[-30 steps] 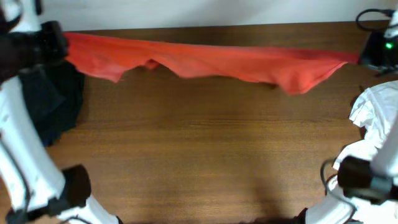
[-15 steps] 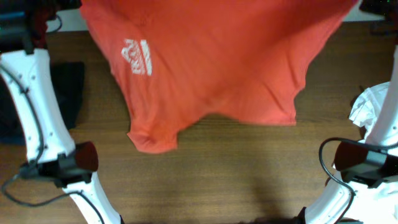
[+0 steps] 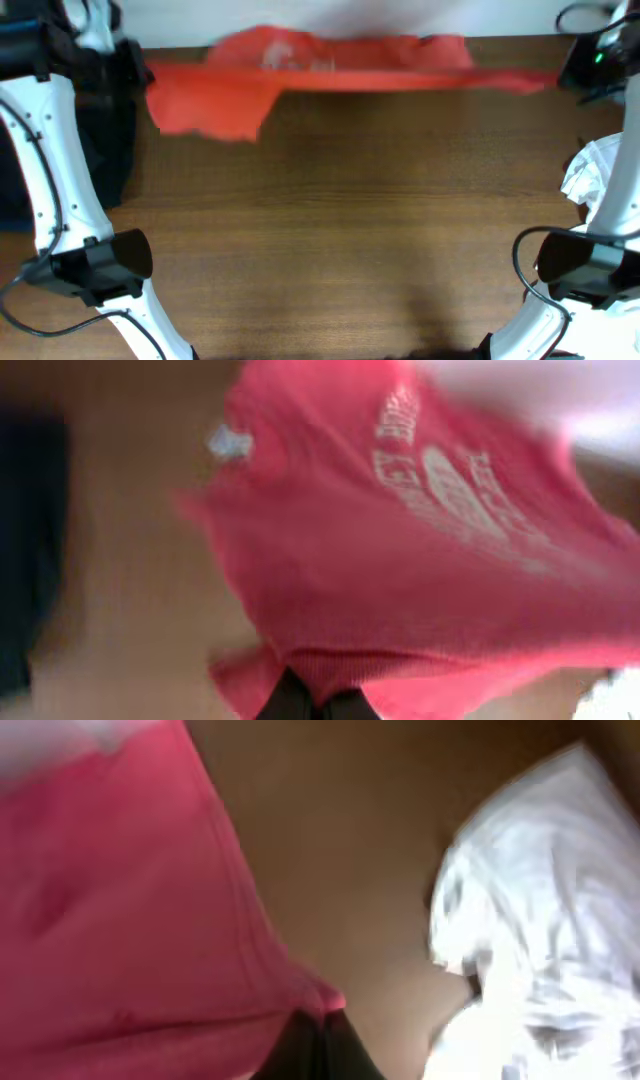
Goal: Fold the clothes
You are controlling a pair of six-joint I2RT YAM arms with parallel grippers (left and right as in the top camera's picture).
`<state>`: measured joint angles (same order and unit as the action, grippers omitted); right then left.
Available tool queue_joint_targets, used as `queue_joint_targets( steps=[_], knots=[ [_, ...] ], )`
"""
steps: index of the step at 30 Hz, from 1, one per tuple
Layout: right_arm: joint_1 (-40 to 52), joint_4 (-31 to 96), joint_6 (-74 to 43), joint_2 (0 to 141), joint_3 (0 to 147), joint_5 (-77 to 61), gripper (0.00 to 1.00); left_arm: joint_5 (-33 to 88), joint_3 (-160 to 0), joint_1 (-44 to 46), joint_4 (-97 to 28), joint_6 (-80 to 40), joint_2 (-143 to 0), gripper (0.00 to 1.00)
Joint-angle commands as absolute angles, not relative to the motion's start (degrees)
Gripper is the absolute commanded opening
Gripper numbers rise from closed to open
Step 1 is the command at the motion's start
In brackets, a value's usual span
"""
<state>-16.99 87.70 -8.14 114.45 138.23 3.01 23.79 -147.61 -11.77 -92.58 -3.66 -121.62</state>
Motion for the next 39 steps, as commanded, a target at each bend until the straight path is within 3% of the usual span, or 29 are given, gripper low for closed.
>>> queue_joint_targets(
  steps=[1, 6, 11, 23, 29, 39],
  knots=[
    [-18.0, 89.8, -7.7, 115.5, 125.8, 6.7, 0.04, 22.3, -132.1, -11.8, -95.4, 3.0, -122.3, 0.00],
    [-19.0, 89.8, -8.1, 115.4, 98.5, 7.1, 0.04, 22.1, -105.0, -11.8, -95.5, 7.5, -122.2, 0.00],
    [-24.8, 86.0, -10.0, 114.3, 85.4, 6.9, 0.04, 21.6, -95.2, -11.8, -93.7, 7.7, -122.0, 0.00],
    [-25.9, 86.4, -10.5, 105.4, 82.9, 5.8, 0.04, 20.9, -81.4, -11.8, -91.6, 7.4, -103.7, 0.00],
    [-25.8, 71.9, -6.6, 105.4, 82.9, -7.2, 0.04, 38.4, -81.4, -15.4, -74.7, 5.2, -103.7, 0.00],
    [-19.2, 55.6, -5.8, 105.5, 82.9, -9.8, 0.04, 37.5, -80.6, -15.3, -56.6, -3.4, -104.3, 0.03]
  ],
)
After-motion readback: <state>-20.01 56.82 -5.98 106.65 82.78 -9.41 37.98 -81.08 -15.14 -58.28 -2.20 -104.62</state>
